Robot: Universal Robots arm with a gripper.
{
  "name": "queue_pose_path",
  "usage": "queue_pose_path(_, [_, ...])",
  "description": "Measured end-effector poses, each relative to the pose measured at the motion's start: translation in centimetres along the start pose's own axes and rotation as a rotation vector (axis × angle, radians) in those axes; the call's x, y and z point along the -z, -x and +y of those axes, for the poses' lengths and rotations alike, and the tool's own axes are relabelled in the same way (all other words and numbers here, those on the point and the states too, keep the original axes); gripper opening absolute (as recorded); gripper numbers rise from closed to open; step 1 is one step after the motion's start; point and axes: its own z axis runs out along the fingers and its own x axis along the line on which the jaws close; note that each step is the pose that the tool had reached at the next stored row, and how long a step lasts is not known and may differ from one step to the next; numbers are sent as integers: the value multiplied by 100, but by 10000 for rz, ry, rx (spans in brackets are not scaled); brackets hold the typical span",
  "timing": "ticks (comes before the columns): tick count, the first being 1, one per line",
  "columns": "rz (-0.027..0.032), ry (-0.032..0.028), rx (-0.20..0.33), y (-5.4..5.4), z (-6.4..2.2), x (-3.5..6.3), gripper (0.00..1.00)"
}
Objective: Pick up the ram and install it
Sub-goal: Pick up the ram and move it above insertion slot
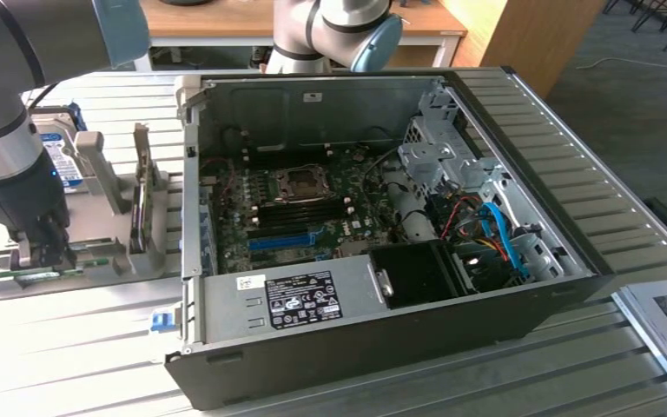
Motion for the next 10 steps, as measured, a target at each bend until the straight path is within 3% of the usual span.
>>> queue_pose_path(1, [-2,2,0,0,0,0,13])
queue_pose_path(10, [-1,0,1,0,0,0,12])
